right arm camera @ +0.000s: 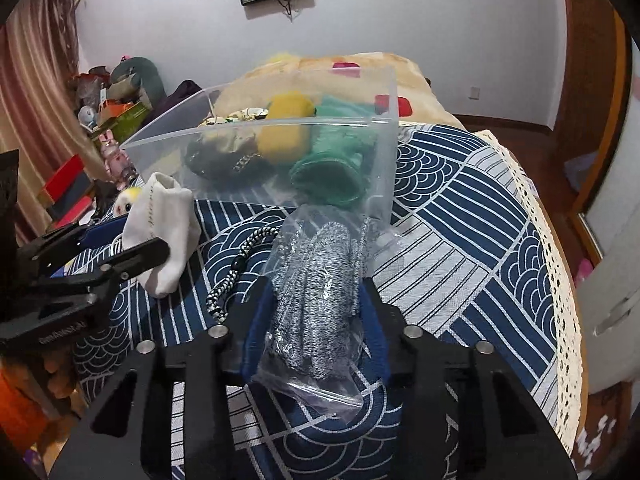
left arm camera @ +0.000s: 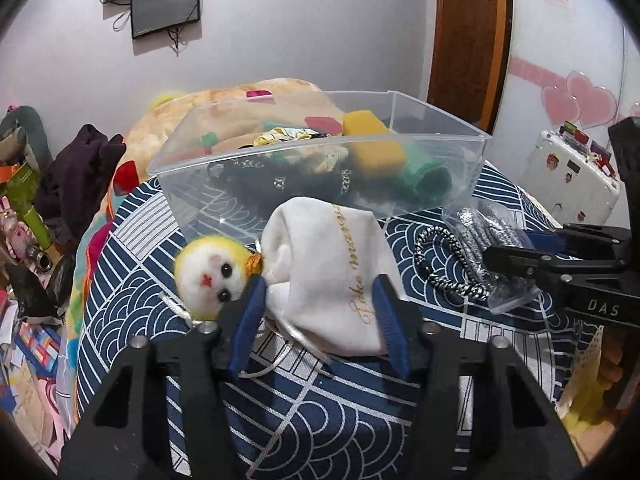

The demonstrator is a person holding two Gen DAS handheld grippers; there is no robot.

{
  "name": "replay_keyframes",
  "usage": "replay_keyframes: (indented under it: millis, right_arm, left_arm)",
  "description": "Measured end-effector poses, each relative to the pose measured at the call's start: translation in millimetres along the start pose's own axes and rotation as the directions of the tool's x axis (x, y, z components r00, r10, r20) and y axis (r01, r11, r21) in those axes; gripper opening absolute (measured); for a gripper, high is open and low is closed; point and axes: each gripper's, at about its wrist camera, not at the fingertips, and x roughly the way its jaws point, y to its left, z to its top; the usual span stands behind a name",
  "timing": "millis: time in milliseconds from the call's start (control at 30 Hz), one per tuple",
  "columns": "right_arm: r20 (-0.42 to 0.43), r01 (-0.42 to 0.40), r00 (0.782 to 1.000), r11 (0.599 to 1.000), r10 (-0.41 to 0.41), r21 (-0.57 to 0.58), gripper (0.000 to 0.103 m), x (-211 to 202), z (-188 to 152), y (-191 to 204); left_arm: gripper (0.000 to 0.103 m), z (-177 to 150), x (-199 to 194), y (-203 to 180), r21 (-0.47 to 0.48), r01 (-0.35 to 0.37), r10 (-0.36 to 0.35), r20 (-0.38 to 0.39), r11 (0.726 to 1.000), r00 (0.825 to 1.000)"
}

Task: Organize soft objects
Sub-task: 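Grasp the white pouch with left tool while right tool grasps the steel wool bag, then place the white pouch in the box with left tool while right places steel wool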

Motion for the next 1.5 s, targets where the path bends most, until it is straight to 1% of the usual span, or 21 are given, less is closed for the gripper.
replay_keyframes:
  millis: [33, 100, 133, 200, 267, 367, 600, 700, 800, 933, 1033, 1133, 1267, 1367, 1433, 1500]
  right_arm:
    - [0.004, -0.004, 1.000, 1.000, 0.004, 0.002, 0.031, 0, 0, -1]
    - [0.018, -0.005, 1.000, 1.000, 0.005, 0.004, 0.024, -2, 1, -1]
    - [0.025, -0.003, 1.000, 1.000, 0.003, 0.006, 0.022, -4, 1, -1]
    - [0.042, -0.001, 0.999, 1.000, 0.000, 0.013, 0.019, -6, 3, -3]
    - [0.054, -0.002, 0.999, 1.000, 0.001, 0.023, 0.019, -9, 3, -6]
    - [0.077, -0.020, 0.997, 0.999, 0.016, 0.046, 0.019, -16, 6, -9]
    - [0.170, -0.013, 0.985, 0.999, 0.006, 0.043, 0.019, -42, 22, -6]
    - [0.208, -0.015, 0.978, 0.999, 0.008, 0.033, 0.019, -48, 33, -4]
    - [0.240, -0.016, 0.971, 1.000, 0.011, 0.019, 0.019, -51, 45, -2]
    - [0.275, -0.014, 0.961, 1.000, 0.014, -0.003, 0.019, -49, 64, 3]
    - [0.292, -0.011, 0.956, 1.000, 0.016, -0.019, 0.019, -46, 78, 7]
    - [0.304, -0.014, 0.952, 0.999, 0.024, -0.036, 0.019, -41, 90, 12]
    - [0.299, -0.032, 0.953, 0.998, 0.048, -0.060, 0.019, -27, 103, 23]
    - [0.268, -0.052, 0.960, 0.995, 0.074, -0.087, 0.019, -11, 112, 33]
    - [0.241, -0.062, 0.967, 0.992, 0.086, -0.107, 0.019, 0, 117, 40]
    - [0.215, -0.062, 0.973, 0.991, 0.087, -0.121, 0.019, 11, 120, 44]
  left_arm:
    - [0.033, 1, 0, 2, -0.006, -0.009, 0.009, 0.006, 1.000, 1.000]
    - [0.027, 1, -3, 6, -0.022, 0.006, -0.006, 0.017, 1.000, 1.000]
    - [0.023, 1, -4, 8, -0.031, 0.014, -0.013, 0.021, 0.999, 1.000]
    - [0.011, 3, -9, 10, -0.036, 0.026, -0.025, 0.030, 0.999, 0.999]
    - [0.005, 5, -14, 12, -0.037, 0.036, -0.035, 0.036, 0.999, 0.999]
    - [0.005, 11, -25, 13, -0.034, 0.052, -0.050, 0.060, 0.998, 0.997]
    - [0.004, 38, -56, 14, -0.035, 0.088, -0.082, 0.150, 0.995, 0.985]
    - [0.004, 51, -66, 18, -0.036, 0.080, -0.072, 0.186, 0.996, 0.980]
    - [0.004, 64, -70, 25, -0.053, 0.071, -0.058, 0.207, 0.996, 0.977]
    - [0.004, 82, -69, 45, -0.095, 0.068, -0.045, 0.227, 0.993, 0.973]
    - [0.004, 92, -65, 55, -0.106, 0.044, -0.018, 0.237, 0.993, 0.971]
    - [0.004, 100, -58, 59, -0.097, 0.025, -0.001, 0.235, 0.995, 0.972]
    - [0.005, 105, -45, 61, -0.080, -0.004, 0.021, 0.221, 0.997, 0.975]
    - [0.004, 107, -31, 62, -0.077, -0.010, 0.025, 0.197, 0.997, 0.980]
    - [0.004, 108, -19, 65, -0.083, -0.016, 0.030, 0.166, 0.996, 0.986]
    - [0.005, 108, -10, 67, -0.089, -0.006, 0.019, 0.142, 0.996, 0.990]
